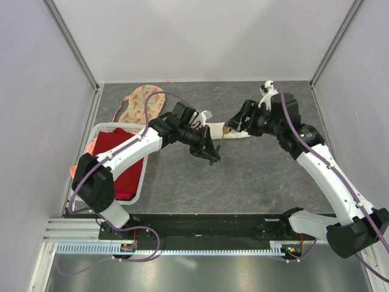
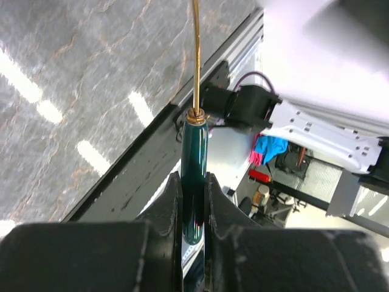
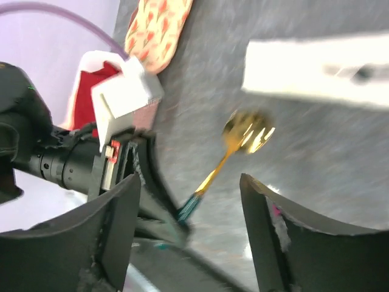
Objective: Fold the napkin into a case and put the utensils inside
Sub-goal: Pass from the left arm to the right
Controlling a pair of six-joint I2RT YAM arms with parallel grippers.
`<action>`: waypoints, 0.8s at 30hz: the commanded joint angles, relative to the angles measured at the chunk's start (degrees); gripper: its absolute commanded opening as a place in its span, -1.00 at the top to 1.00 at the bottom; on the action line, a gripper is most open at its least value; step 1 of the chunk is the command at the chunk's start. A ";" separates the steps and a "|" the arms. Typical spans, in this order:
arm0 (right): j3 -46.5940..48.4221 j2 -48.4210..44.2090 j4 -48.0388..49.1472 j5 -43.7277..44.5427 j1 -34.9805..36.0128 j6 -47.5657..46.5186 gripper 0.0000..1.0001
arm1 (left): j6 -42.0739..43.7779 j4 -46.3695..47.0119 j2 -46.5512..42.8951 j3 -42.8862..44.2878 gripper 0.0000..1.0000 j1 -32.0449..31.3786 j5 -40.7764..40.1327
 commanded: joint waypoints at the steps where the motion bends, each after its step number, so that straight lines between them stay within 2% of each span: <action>1: 6.80 0.95 -8.46 -6.64 -5.14 -25.94 -0.49 | 4.72 -1.36 -4.83 -2.53 0.96 0.07 6.91; 2: 7.85 1.39 -9.86 -10.84 -6.90 -28.60 -0.49 | 6.03 -1.18 -5.19 -2.97 0.96 0.07 7.96; 5: 7.87 3.15 -11.46 -14.99 -10.06 -34.51 -0.44 | 8.58 -1.44 -6.86 -4.64 0.96 0.07 11.48; 6: 7.43 4.29 -11.46 -20.93 -10.86 -35.30 -0.39 | 9.12 -1.36 -7.21 -5.25 0.96 0.07 13.66; 10: 5.32 6.40 -12.07 -32.14 -12.10 -39.08 -0.28 | 11.49 -1.36 -8.70 -6.40 0.96 0.07 16.23; 14: 3.47 6.32 -11.02 -33.20 -12.19 -39.44 -0.29 | 12.02 -1.44 -8.71 -6.84 0.96 0.07 17.63; 16: 3.12 6.93 -10.41 -36.09 -12.19 -39.44 -0.23 | 12.02 -1.44 -8.18 -6.84 0.96 0.07 18.08; 19: 2.59 8.42 -9.79 -39.34 -12.19 -39.44 0.06 | 12.28 -1.44 -7.83 -6.75 0.96 0.07 18.69; 20: 2.16 9.21 -9.44 -40.06 -12.10 -39.18 0.24 | 12.29 -1.53 -7.39 -6.67 0.96 0.07 19.30; 24: 1.71 10.80 -8.82 -41.38 -12.19 -38.91 0.31 | 12.64 -1.44 -6.86 -5.96 0.96 0.07 19.83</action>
